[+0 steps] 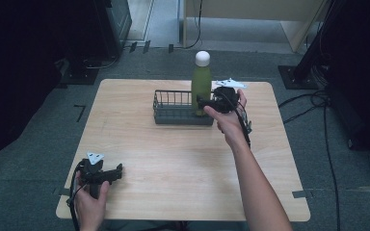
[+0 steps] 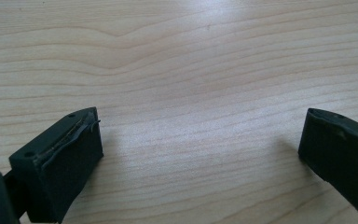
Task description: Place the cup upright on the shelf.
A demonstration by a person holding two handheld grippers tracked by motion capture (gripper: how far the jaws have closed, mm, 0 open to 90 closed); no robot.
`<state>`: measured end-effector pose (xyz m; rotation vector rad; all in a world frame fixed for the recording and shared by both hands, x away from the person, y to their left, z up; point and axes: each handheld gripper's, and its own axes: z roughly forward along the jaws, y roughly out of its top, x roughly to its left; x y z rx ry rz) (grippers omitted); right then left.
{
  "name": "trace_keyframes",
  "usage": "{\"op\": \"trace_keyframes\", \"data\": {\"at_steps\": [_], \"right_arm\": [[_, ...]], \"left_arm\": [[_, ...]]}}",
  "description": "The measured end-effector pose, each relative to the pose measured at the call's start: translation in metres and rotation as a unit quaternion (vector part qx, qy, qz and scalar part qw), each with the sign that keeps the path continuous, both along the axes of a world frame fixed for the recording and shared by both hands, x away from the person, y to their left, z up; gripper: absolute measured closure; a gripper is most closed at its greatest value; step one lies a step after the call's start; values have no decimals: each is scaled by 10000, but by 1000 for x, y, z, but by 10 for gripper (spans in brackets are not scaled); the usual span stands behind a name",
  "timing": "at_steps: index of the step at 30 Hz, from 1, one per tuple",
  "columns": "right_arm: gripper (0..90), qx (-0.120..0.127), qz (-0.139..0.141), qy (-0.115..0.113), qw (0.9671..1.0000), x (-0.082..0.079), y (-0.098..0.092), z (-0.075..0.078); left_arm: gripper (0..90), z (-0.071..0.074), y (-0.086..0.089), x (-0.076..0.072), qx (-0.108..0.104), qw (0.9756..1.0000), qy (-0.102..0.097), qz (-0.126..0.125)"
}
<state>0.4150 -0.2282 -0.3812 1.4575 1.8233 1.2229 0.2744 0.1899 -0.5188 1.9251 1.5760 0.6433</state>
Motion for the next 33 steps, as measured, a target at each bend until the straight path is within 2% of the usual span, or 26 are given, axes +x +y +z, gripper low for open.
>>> {"op": "trace_keyframes", "data": {"at_steps": [10, 23, 33], "right_arm": [[38, -55, -11, -6, 10000, -21, -18, -12], [46, -163, -200, -33, 9997, -52, -46, -26], [48, -174, -228, -31, 9996, -74, -63, -37]], "left_arm": [[0, 0, 0, 0, 0, 10000, 0, 0], [0, 0, 0, 0, 0, 10000, -1, 0], [0, 0, 0, 0, -2, 10000, -5, -2]]}}
